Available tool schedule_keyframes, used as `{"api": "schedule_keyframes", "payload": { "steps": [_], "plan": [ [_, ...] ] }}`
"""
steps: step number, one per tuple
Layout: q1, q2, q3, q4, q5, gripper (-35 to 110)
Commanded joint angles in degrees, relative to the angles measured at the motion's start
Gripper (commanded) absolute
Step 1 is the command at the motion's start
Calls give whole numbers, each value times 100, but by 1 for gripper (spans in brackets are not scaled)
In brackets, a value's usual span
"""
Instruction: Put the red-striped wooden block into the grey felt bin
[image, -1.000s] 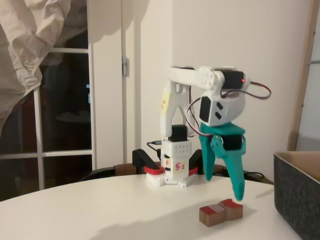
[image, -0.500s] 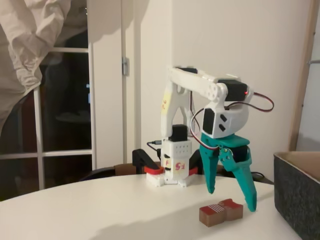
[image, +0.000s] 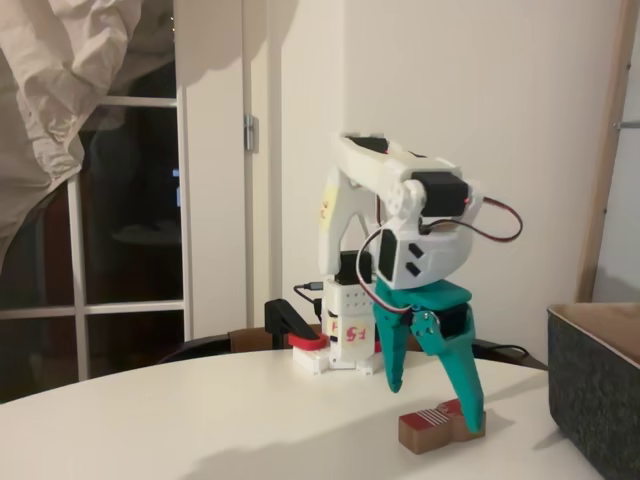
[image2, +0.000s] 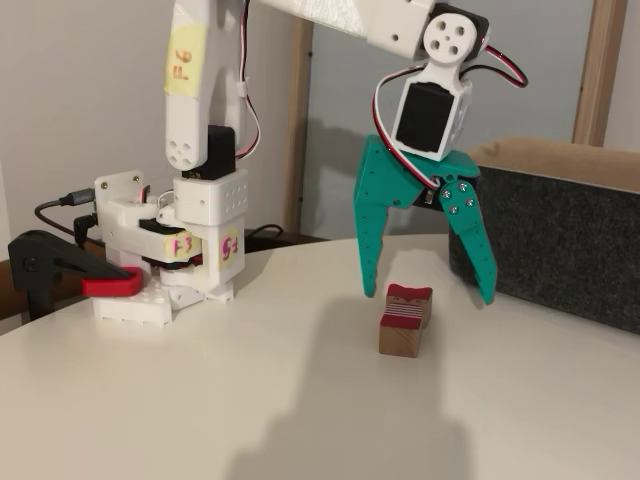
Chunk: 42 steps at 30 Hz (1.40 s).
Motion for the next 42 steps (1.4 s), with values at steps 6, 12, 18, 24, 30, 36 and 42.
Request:
{"api": "schedule_keyframes", "payload": {
  "steps": [6,12,18,24,30,36,42],
  "plan": [
    [202,167,185,-44,149,38],
    [308,158,352,-53,114,38],
    [176,158,457,-53,-97,38],
    [-88,158,668,-53,-536,38],
    [-404,167,861,-62,-1002,38],
    [-738,167,1037,-141,-1433,39],
    [-1072,167,1195,-316,-1802,37]
  ]
}}
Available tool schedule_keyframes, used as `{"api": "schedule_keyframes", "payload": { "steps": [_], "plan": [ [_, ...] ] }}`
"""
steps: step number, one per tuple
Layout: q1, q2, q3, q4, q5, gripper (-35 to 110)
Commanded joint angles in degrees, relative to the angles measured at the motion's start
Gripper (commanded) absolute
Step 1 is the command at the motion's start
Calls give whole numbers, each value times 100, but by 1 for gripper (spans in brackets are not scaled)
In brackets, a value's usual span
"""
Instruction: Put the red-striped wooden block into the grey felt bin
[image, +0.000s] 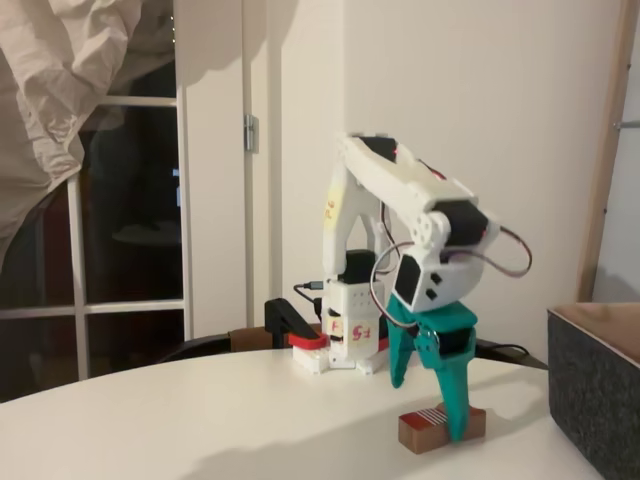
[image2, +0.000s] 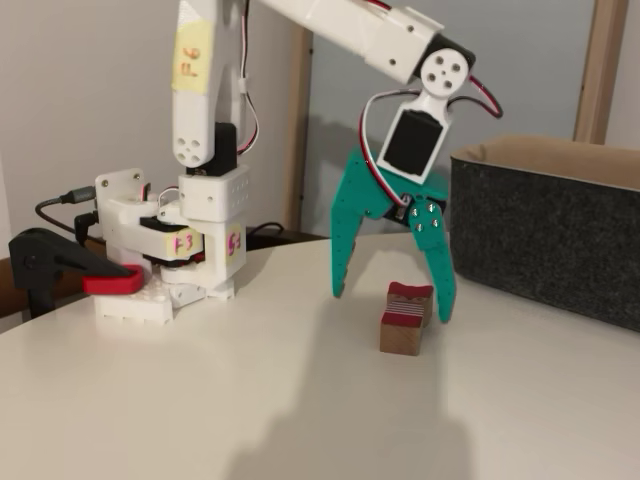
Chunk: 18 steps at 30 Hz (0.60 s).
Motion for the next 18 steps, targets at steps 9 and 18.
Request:
{"api": "schedule_keyframes", "payload": {
  "steps": [9,18],
  "plan": [
    [-668,97,114,-352,-782,35],
    [-712,-123,88,-1002,-1063,30]
  ]
}}
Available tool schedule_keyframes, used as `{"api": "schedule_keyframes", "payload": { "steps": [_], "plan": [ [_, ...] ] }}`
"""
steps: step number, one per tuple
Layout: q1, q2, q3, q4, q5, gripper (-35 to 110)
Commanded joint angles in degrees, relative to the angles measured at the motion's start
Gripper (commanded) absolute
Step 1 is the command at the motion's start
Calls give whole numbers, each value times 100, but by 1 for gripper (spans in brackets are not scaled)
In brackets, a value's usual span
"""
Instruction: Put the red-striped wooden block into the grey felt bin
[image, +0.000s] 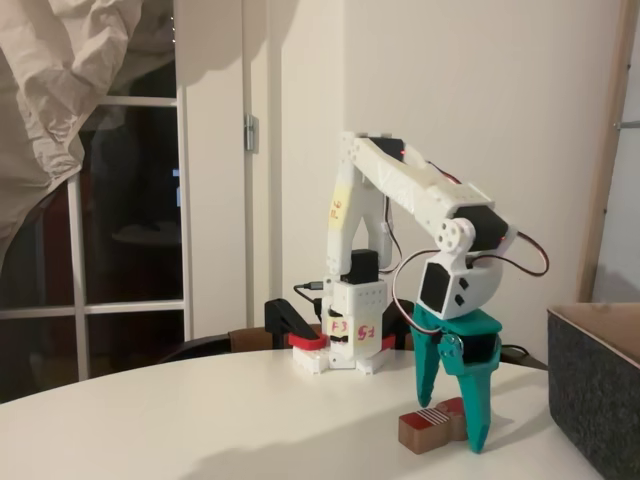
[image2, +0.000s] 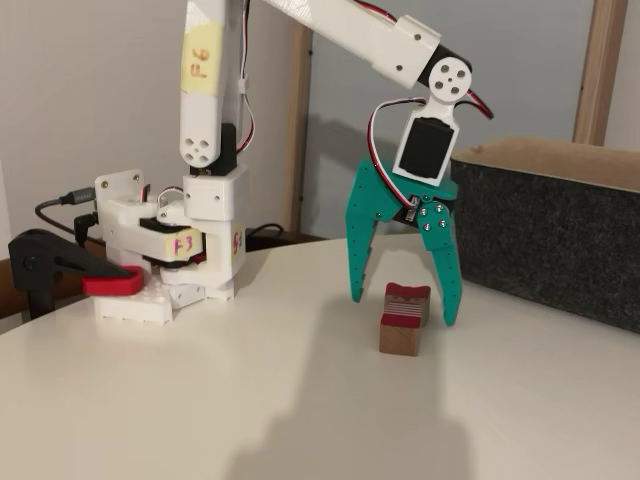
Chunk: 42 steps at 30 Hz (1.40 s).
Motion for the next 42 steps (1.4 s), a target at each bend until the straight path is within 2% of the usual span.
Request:
{"api": "schedule_keyframes", "payload": {
  "steps": [1,13,22,42],
  "plan": [
    [-97,-53,-18,-211,-35,30],
    [158,-343,-18,-782,-246,23],
    [378,-352,-9,-826,-352,12],
    [703,158,-62,-1020,-598,2]
  ]
}}
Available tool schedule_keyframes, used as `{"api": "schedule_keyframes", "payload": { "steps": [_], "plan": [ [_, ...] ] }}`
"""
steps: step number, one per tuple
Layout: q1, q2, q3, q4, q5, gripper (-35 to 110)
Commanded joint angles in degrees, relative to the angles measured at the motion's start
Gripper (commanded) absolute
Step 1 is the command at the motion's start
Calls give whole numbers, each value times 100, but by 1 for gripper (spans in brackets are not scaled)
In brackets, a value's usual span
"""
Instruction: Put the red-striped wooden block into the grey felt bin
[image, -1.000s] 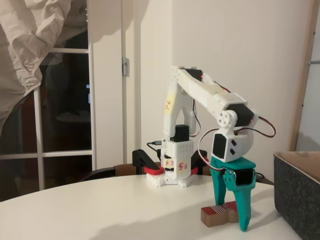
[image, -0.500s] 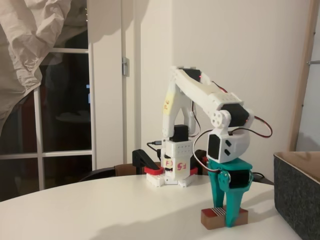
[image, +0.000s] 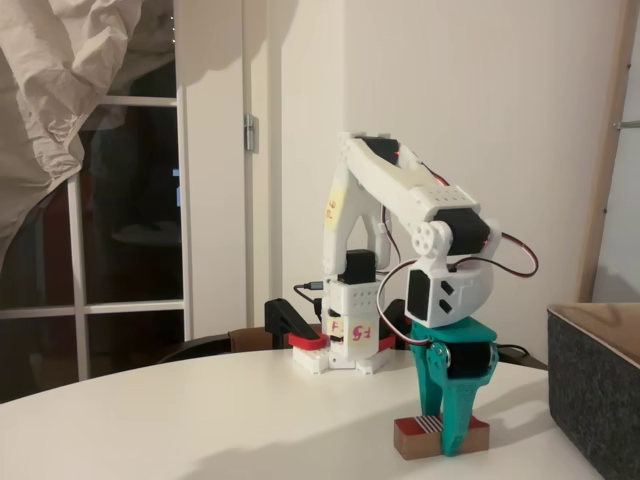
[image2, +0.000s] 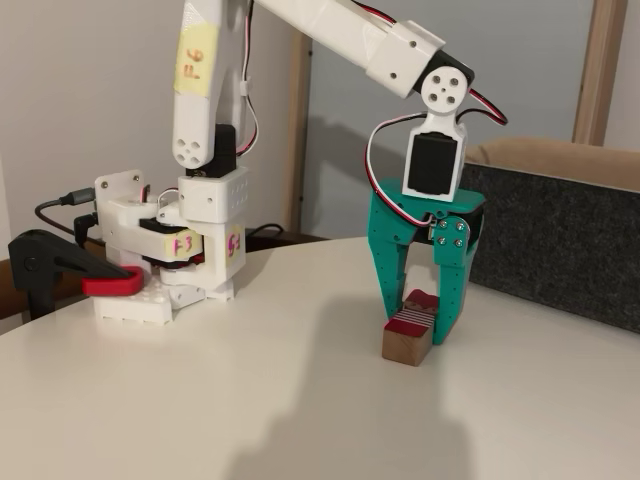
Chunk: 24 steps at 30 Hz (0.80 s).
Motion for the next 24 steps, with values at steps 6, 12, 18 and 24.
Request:
{"api": "schedule_keyframes", "payload": {
  "steps": [6,12,18,24],
  "plan": [
    [114,861,-9,-9,-141,0],
    [220,1380,-18,-9,-132,0],
    [290,1951,-35,-88,-132,0],
    [193,2514,-62,-738,-220,0]
  ]
}}
